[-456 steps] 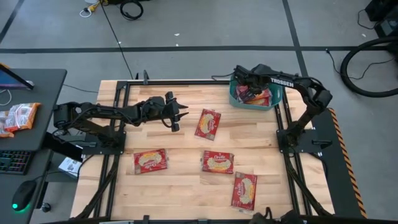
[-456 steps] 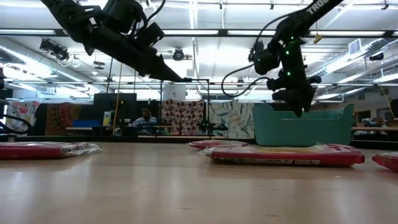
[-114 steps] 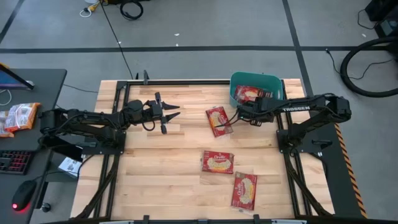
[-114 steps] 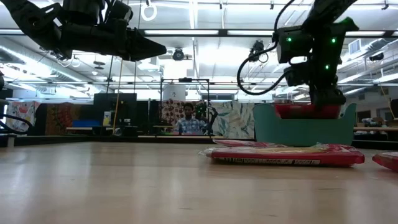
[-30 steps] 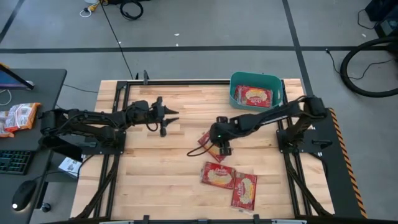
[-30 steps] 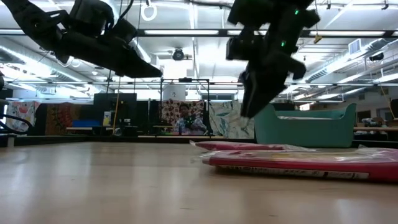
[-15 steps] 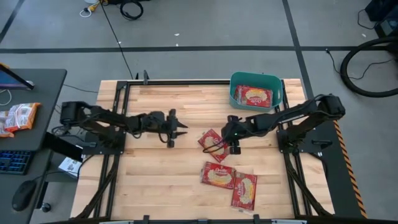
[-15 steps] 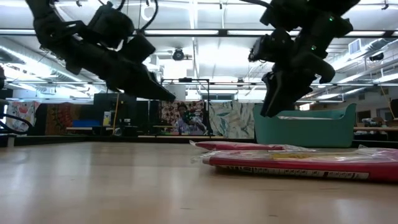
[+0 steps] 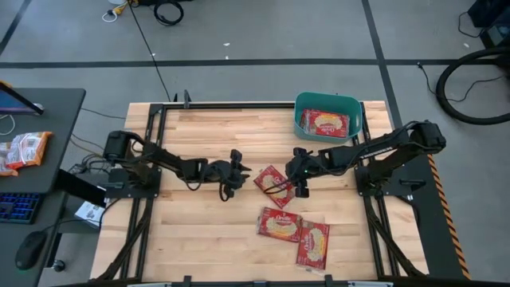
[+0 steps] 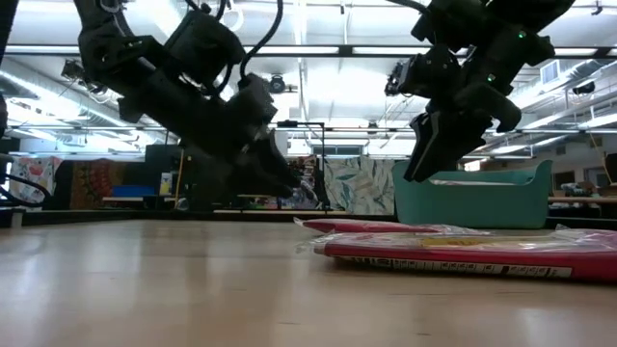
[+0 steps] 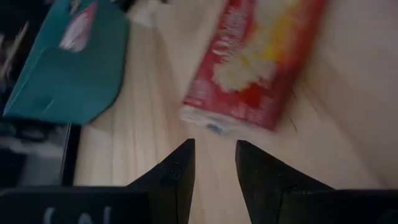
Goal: Sort popcorn bags into baskets
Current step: Put the popcorn bag into the blue bin
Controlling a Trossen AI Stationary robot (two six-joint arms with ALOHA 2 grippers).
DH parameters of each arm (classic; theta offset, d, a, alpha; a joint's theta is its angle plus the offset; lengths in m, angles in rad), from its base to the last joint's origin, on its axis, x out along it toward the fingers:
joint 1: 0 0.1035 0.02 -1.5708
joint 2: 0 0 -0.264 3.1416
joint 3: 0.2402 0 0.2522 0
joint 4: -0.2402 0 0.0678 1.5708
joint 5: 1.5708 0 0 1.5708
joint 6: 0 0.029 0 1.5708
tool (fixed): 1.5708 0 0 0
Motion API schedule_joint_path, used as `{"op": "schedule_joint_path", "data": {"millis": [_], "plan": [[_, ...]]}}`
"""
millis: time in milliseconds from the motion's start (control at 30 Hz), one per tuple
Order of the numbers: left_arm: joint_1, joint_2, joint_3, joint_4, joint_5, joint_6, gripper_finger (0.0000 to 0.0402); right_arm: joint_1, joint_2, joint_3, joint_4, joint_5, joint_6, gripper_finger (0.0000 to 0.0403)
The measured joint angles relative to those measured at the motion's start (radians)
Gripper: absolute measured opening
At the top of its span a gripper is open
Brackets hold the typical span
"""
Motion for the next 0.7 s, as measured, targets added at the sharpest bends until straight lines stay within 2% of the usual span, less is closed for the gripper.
{"op": "schedule_joint_path", "data": {"millis": [200,567,700], "plan": [[-0.021,0.065,0.000,0.010,0.003,0.179,0.0121,0.009,0.000,0.000,0.002,-0.001,0.000,0.0176],[-0.019,0.093,0.002,0.067,0.006,0.185,0.0121,0.016,0.000,0.000,0.028,-0.001,-0.001,0.0176],[0.000,0.093,0.002,0.054,0.070,0.174,0.0121,0.016,0.000,0.000,0.034,-0.001,-0.001,0.0176]]}}
